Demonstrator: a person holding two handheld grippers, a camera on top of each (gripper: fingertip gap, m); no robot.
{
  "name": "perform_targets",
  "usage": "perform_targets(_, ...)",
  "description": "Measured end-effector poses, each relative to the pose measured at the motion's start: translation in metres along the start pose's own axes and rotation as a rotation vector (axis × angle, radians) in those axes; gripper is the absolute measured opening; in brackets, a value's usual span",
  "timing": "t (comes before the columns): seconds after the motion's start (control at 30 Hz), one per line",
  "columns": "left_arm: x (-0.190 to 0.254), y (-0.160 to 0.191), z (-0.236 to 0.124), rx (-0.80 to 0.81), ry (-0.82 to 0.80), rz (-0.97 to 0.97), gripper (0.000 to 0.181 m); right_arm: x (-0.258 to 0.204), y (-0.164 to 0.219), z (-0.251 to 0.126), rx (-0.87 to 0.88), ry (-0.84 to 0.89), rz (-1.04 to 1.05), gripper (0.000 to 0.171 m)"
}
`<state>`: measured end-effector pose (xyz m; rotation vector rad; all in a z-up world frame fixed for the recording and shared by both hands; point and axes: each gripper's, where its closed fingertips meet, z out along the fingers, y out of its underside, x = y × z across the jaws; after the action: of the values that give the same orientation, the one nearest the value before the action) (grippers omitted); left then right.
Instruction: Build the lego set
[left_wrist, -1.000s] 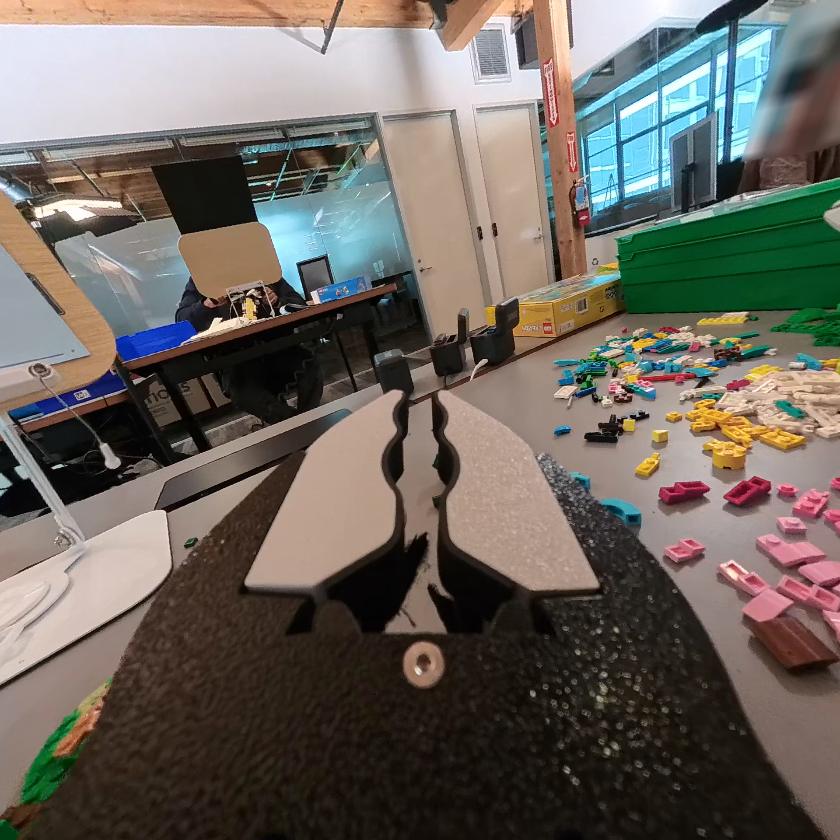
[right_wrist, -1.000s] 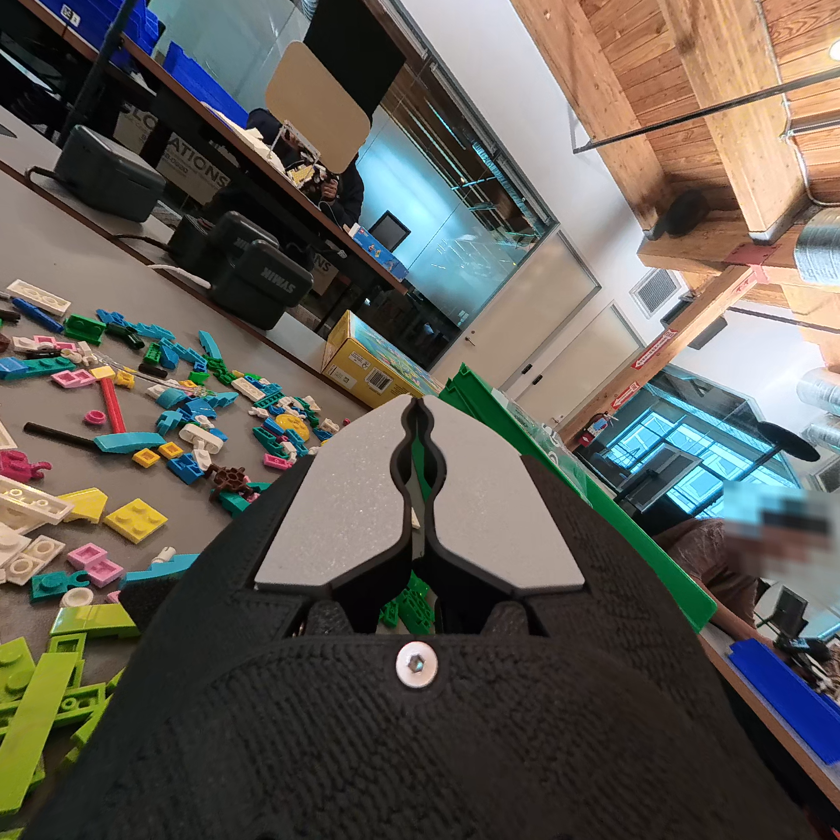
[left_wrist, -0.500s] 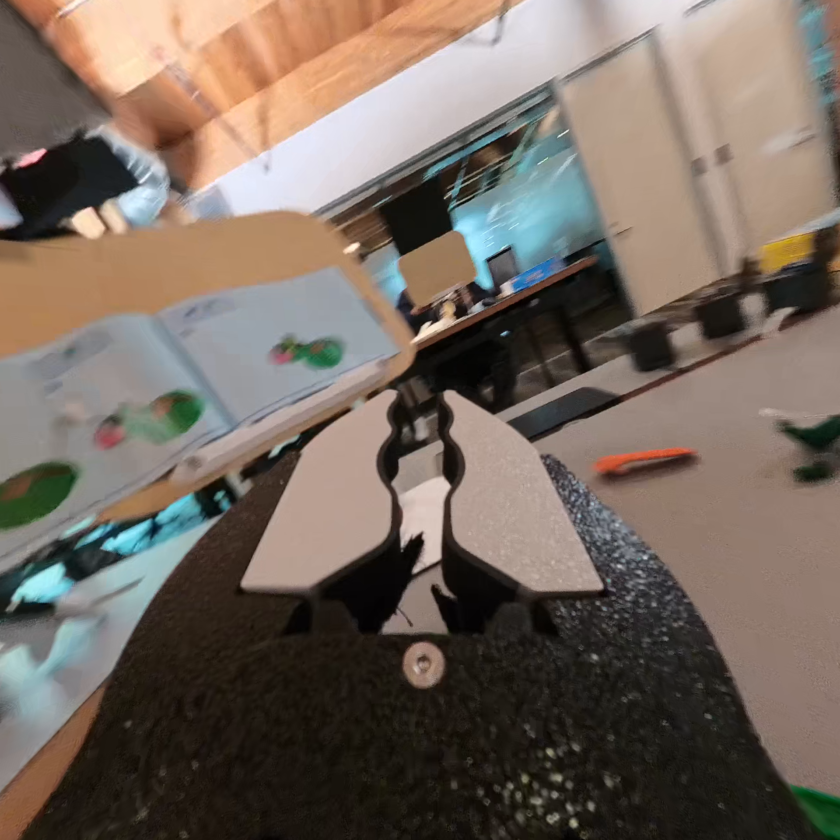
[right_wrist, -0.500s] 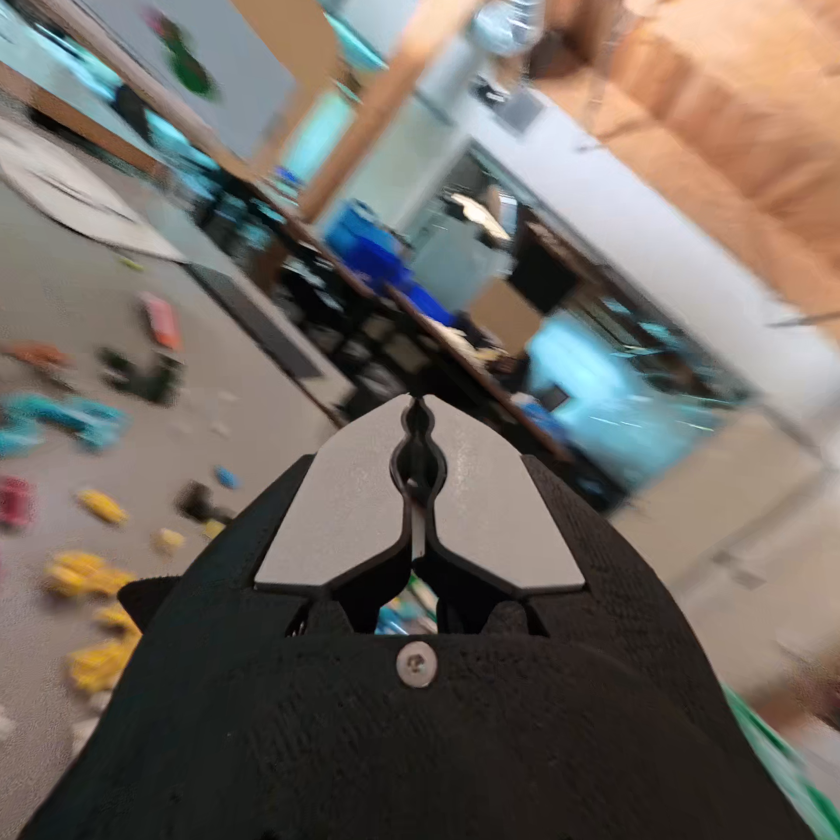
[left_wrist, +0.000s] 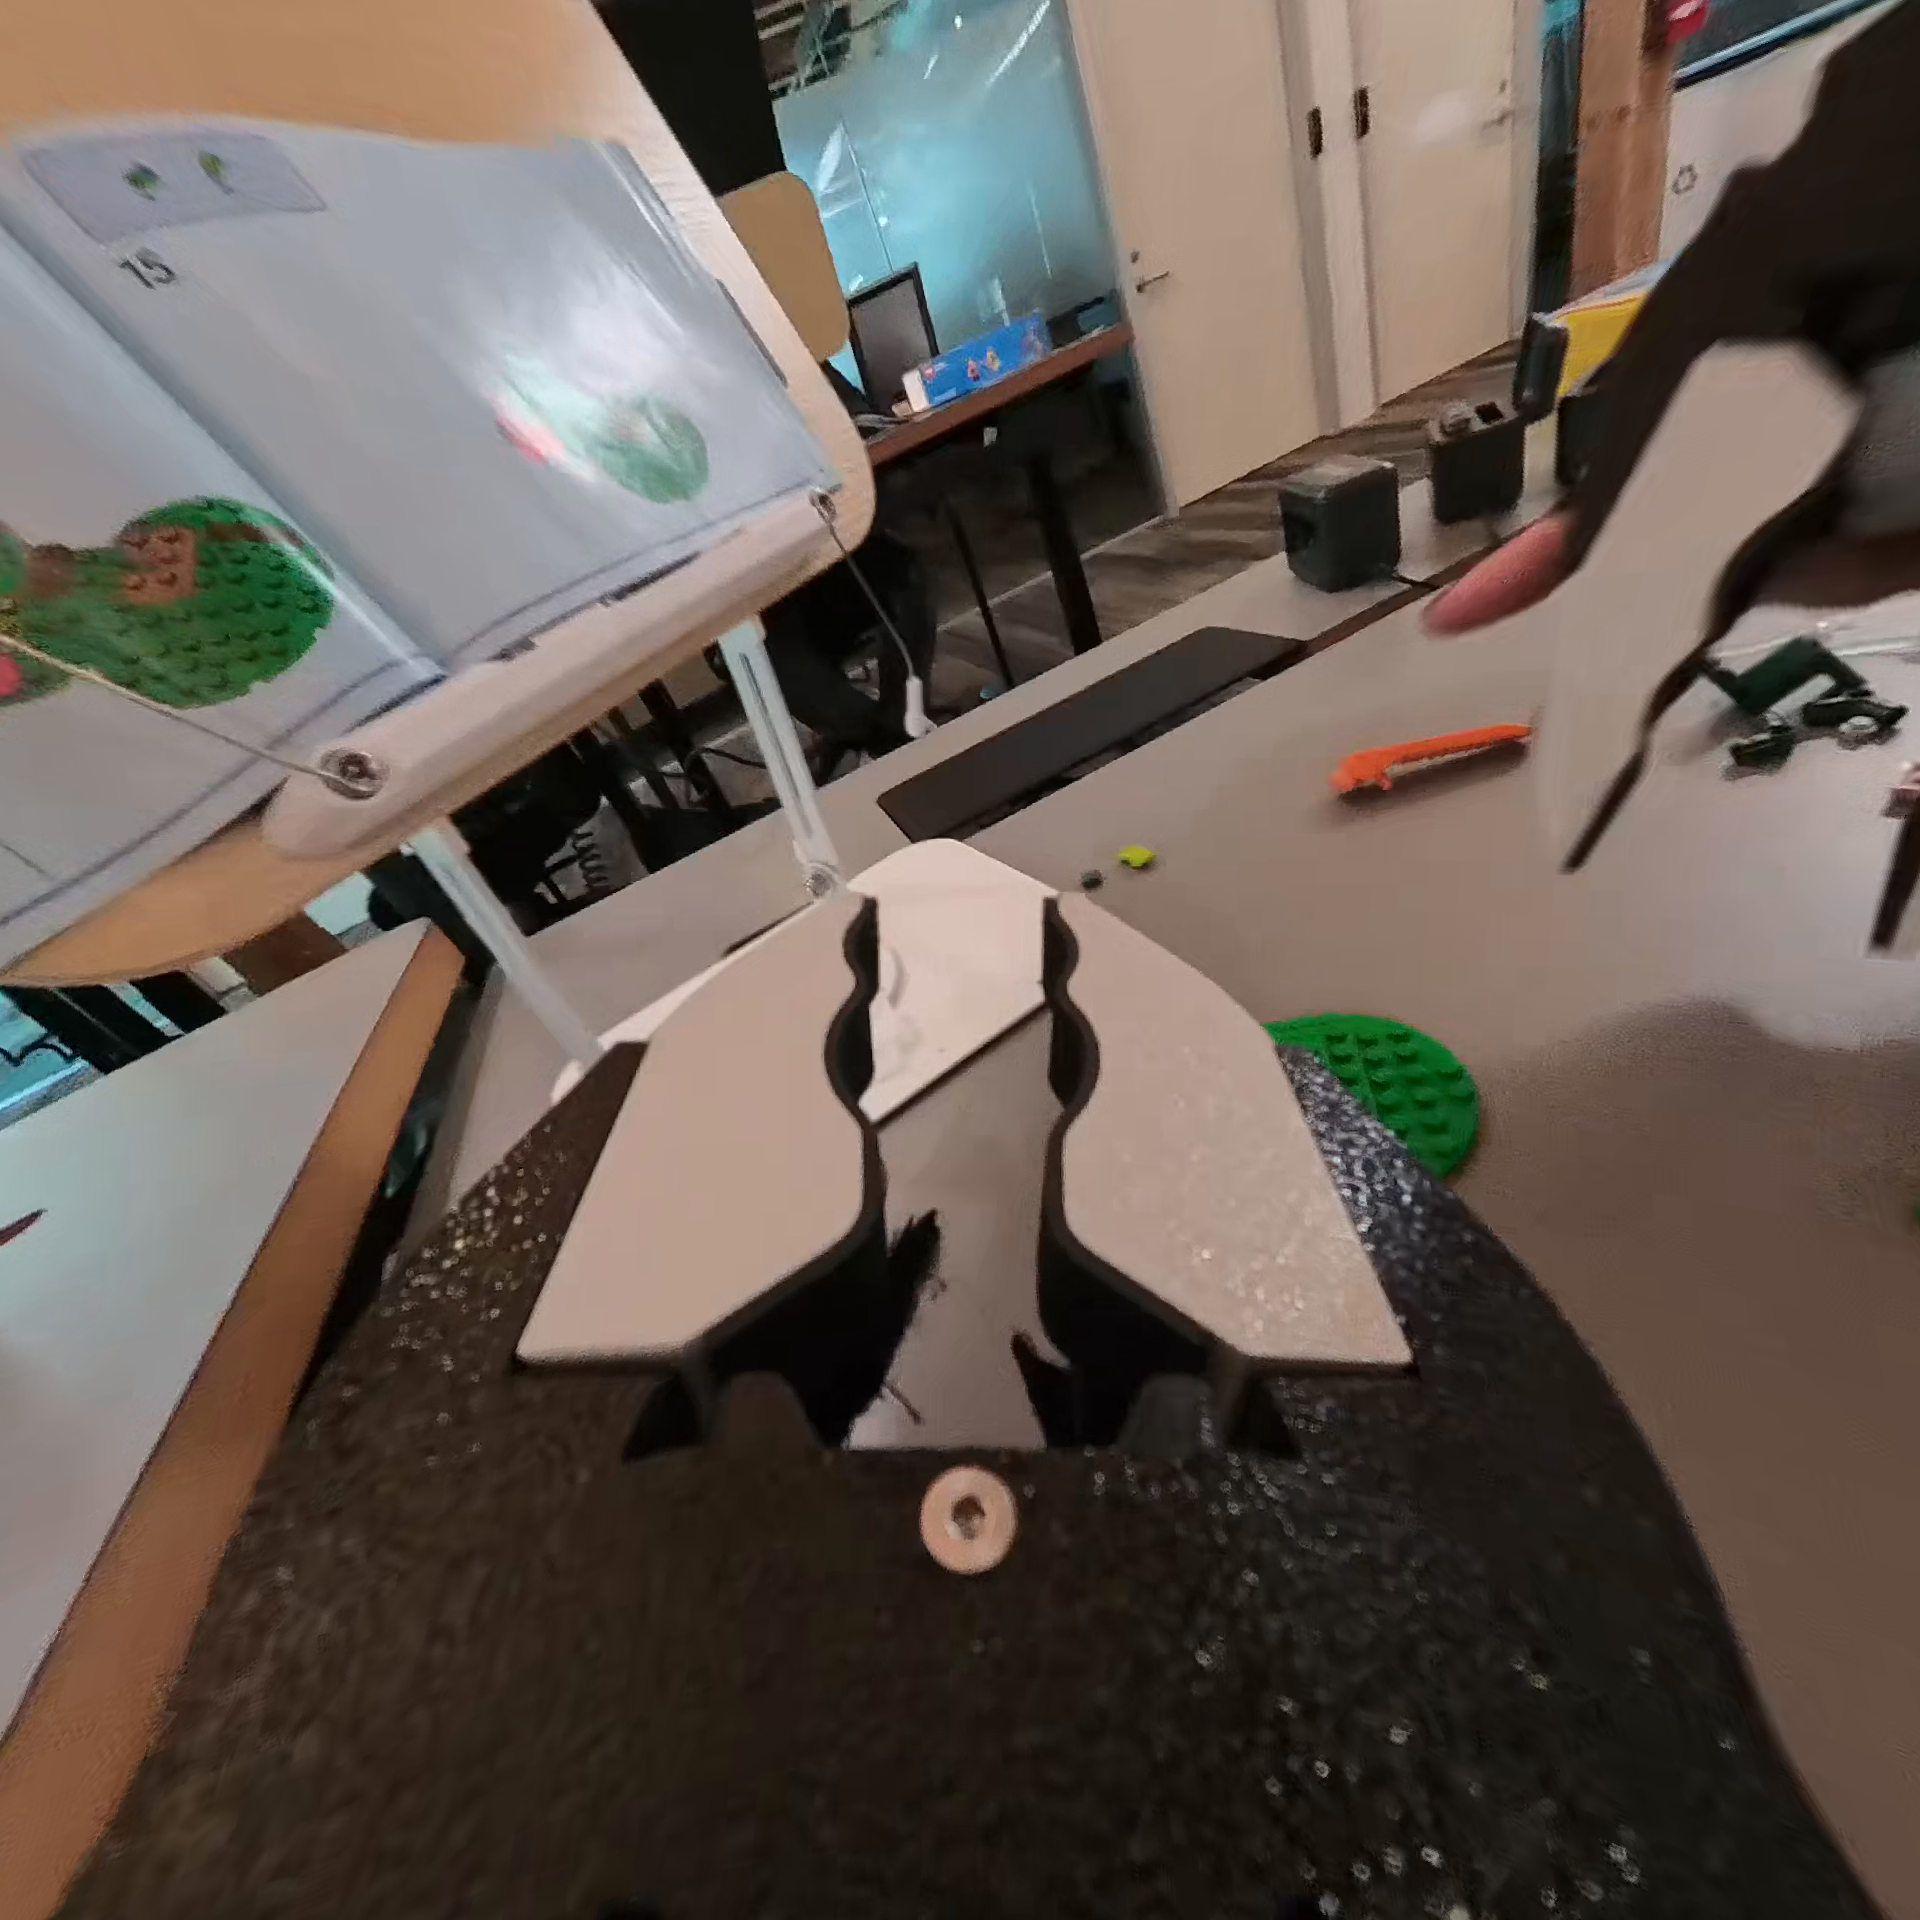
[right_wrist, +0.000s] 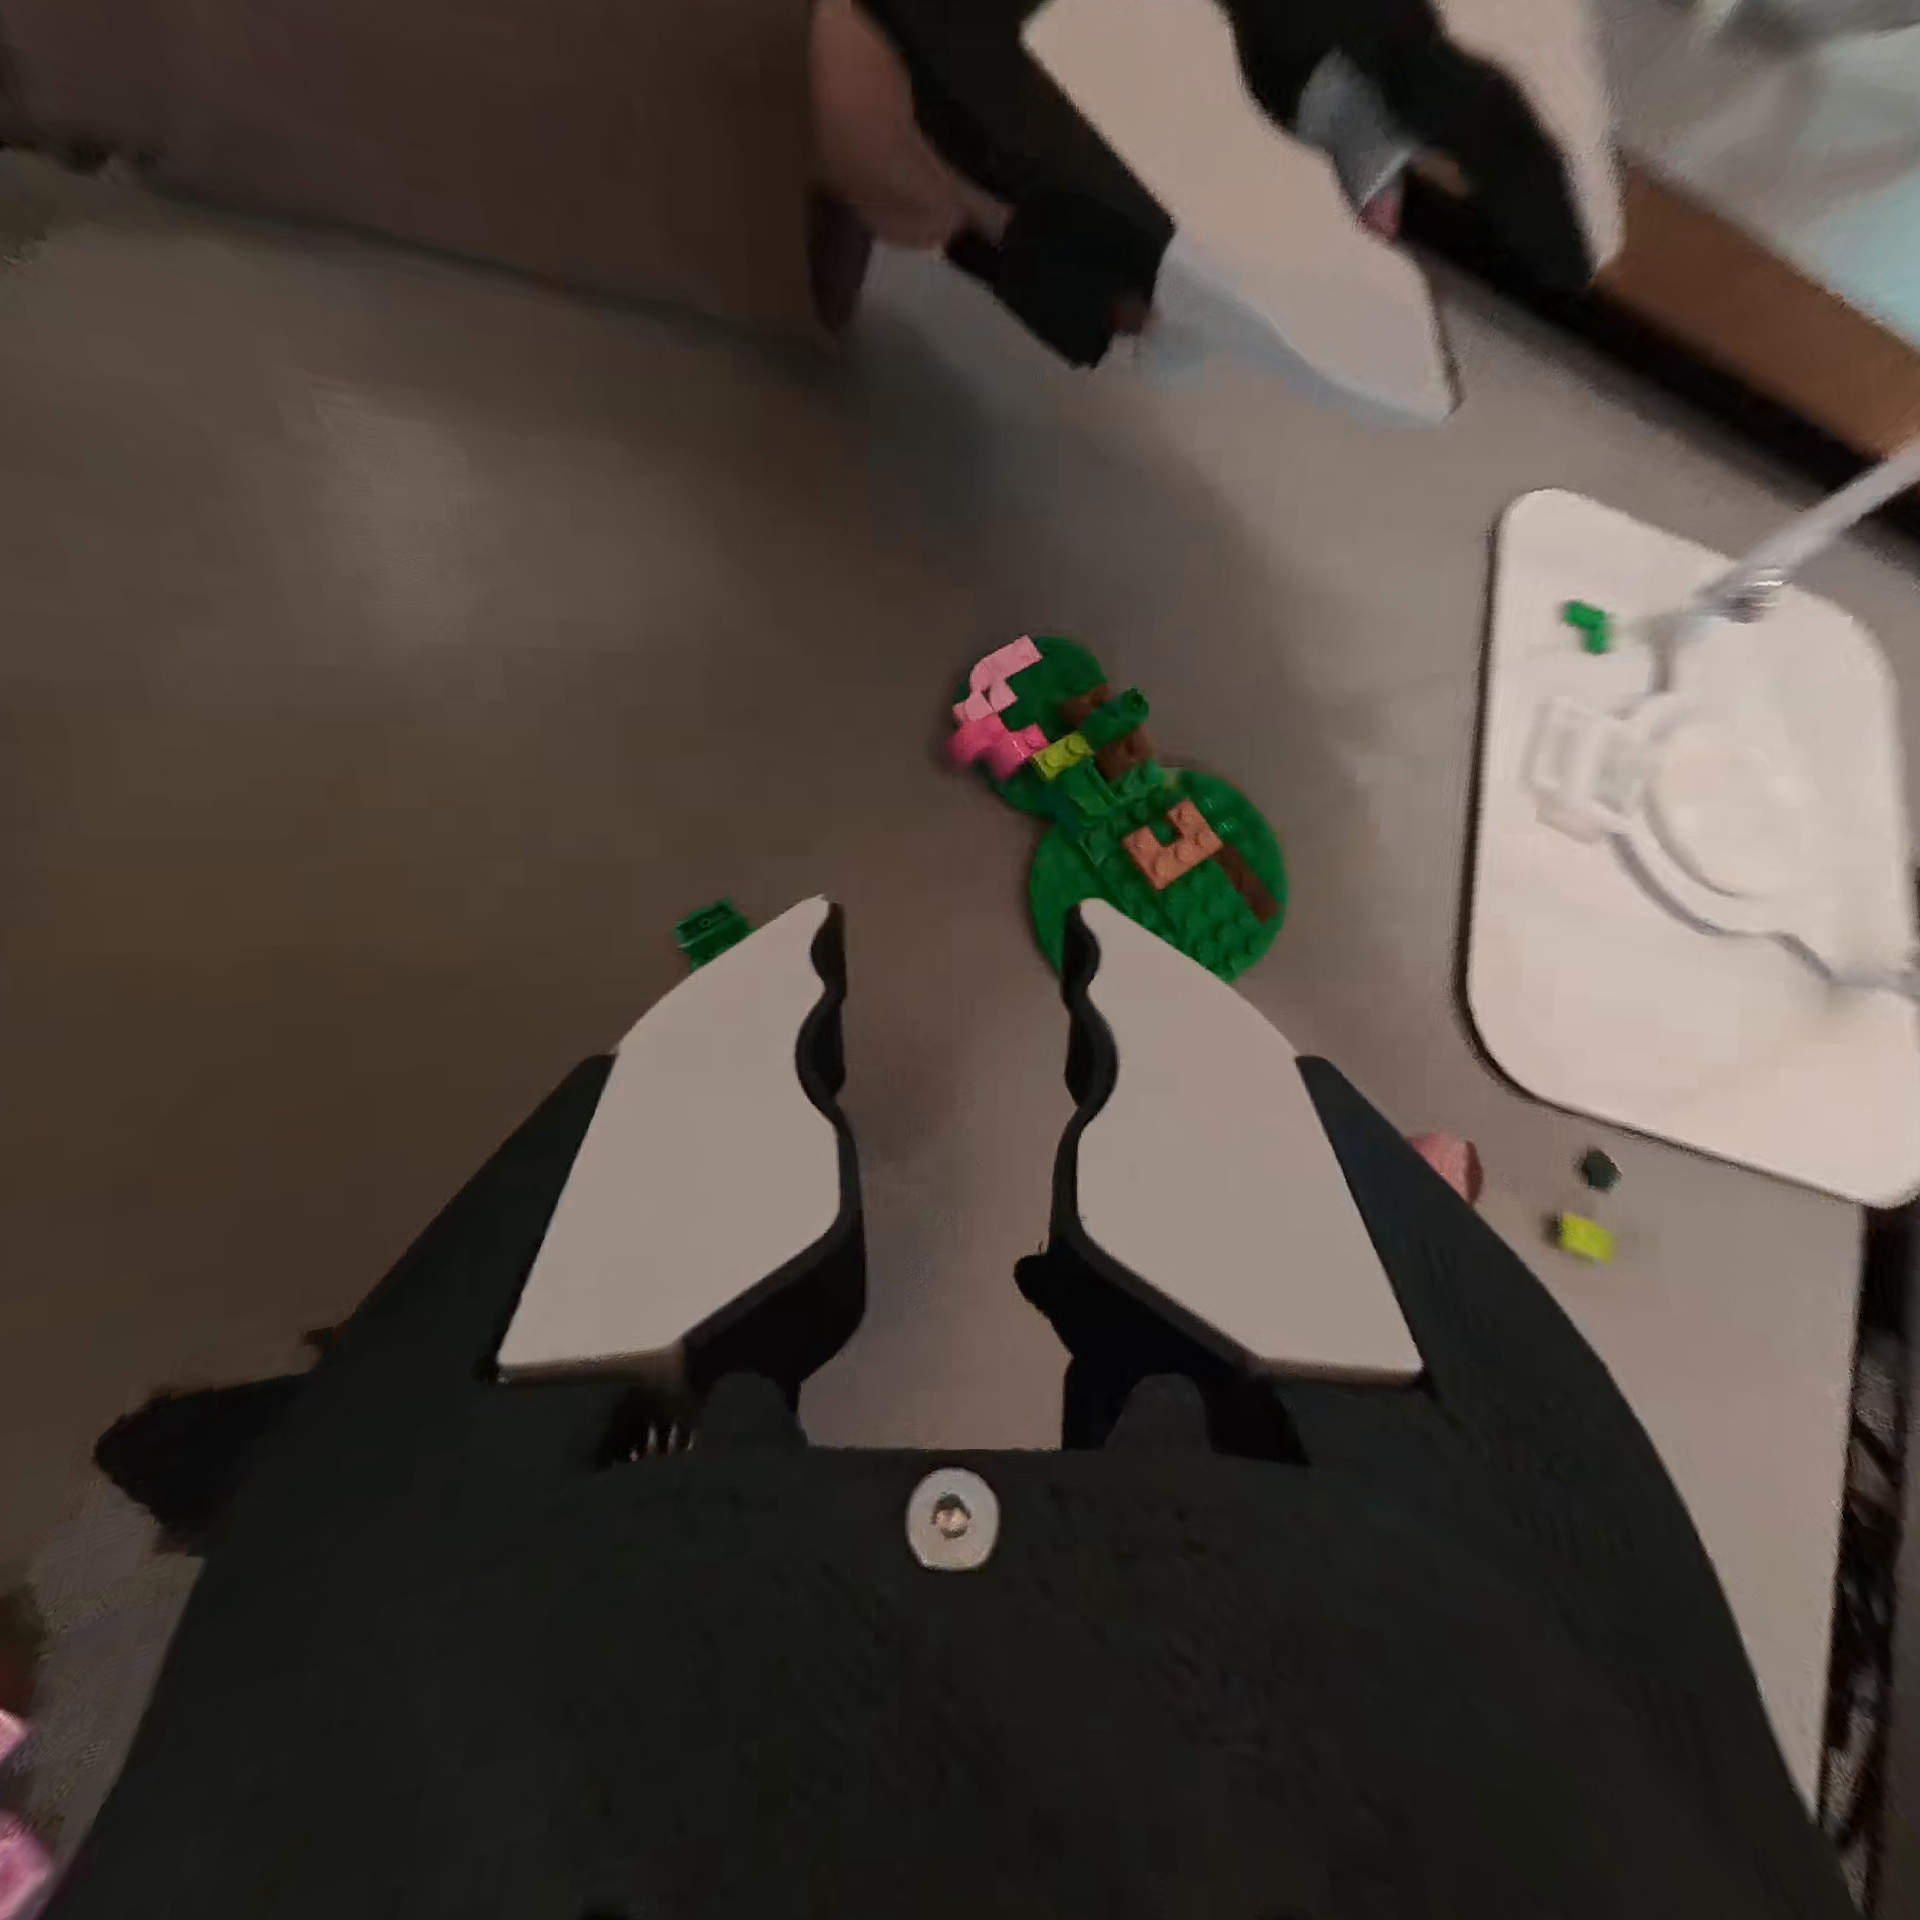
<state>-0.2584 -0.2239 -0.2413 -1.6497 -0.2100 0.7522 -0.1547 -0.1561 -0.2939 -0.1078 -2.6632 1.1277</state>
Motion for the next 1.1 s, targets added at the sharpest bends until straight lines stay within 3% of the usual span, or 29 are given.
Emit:
perform_targets(0.2, -0.021, -0.017, -0.012, 0.082, -0.070, -0.046, 0.028, 0.022, 0.003, 0.052, -0.172, -0.181, -0.130, 0.064)
perform_targets(0.33, -0.034, -0.010, -0.014, 0.057, -0.113, -0.077, 0.025, 0.026, 0.004, 0.072, -0.280, -0.294, -0.156, 0.066)
perform_targets(0.53, -0.051, 0.007, -0.015, 0.023, -0.107, -0.284, 0.026, 0.033, 0.007, 0.085, -0.352, -0.360, -0.249, 0.064)
perform_targets(0.63, -0.060, 0.018, -0.015, -0.073, -0.190, -0.210, 0.021, 0.029, 0.010, 0.090, -0.395, -0.393, -0.256, 0.061)
perform_targets(0.73, -0.054, 0.017, -0.014, -0.080, -0.174, -0.179, 0.021, 0.029, 0.011, 0.092, -0.414, -0.403, -0.286, 0.051)
perform_targets(0.8, -0.046, 0.015, -0.012, -0.074, -0.128, -0.160, 0.025, 0.027, 0.012, 0.090, -0.423, -0.427, -0.267, 0.043)
perform_targets(1.1, 0.027, 0.005, -0.011, 0.009, 0.186, 0.225, 0.025, 0.039, 0.013, 0.064, -0.343, -0.372, -0.122, 0.041)
